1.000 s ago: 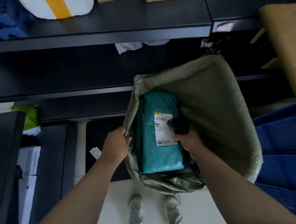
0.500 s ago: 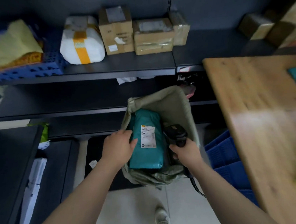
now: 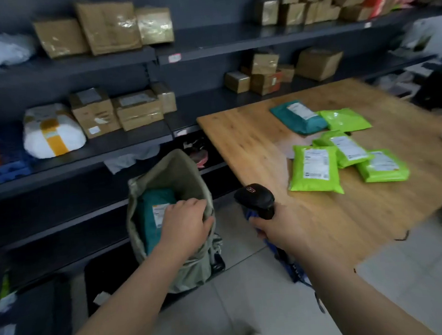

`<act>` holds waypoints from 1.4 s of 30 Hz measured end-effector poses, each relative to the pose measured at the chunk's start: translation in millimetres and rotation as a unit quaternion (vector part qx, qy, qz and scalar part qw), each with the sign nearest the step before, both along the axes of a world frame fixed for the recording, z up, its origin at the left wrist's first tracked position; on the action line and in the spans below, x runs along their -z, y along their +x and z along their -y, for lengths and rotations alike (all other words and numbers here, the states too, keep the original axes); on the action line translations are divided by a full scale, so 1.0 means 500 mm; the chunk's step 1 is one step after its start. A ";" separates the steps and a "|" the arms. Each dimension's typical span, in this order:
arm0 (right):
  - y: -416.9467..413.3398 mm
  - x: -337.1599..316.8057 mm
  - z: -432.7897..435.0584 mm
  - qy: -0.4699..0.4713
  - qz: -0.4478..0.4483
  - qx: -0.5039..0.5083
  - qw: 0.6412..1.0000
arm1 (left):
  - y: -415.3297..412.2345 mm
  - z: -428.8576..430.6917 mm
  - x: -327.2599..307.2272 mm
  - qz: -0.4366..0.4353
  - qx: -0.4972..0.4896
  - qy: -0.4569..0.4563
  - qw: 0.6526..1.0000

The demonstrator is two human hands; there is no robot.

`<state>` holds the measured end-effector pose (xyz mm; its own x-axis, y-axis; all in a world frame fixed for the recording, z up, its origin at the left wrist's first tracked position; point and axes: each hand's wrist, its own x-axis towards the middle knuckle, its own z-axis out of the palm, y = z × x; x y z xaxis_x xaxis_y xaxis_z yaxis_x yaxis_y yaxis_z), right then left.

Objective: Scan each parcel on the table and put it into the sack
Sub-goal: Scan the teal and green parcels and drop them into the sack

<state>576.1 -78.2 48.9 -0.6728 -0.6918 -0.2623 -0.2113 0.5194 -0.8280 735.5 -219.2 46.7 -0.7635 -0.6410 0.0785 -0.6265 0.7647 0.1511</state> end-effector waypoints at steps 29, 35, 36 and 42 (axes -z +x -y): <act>-0.969 -0.168 -0.196 -0.057 -0.032 0.052 0.996 | -0.912 -0.176 -0.111 -0.028 0.013 -0.037 0.999; -1.119 -0.150 -0.009 -0.065 0.011 0.047 0.997 | -1.056 -0.014 -0.074 -0.030 -0.047 0.004 0.998; -1.138 -0.143 0.024 -0.068 0.023 0.047 0.996 | -1.077 0.014 -0.064 -0.028 -0.058 0.017 0.998; -1.217 -0.055 0.205 -0.064 0.065 0.045 0.995 | -1.179 0.160 0.025 -0.040 -0.122 0.107 0.986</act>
<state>-32.6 -180.6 76.5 -0.6996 -0.6636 -0.2650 -0.0556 0.4203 -0.9057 146.1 -299.2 34.4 -0.5809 -0.8136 -0.0242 -0.7674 0.5375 0.3495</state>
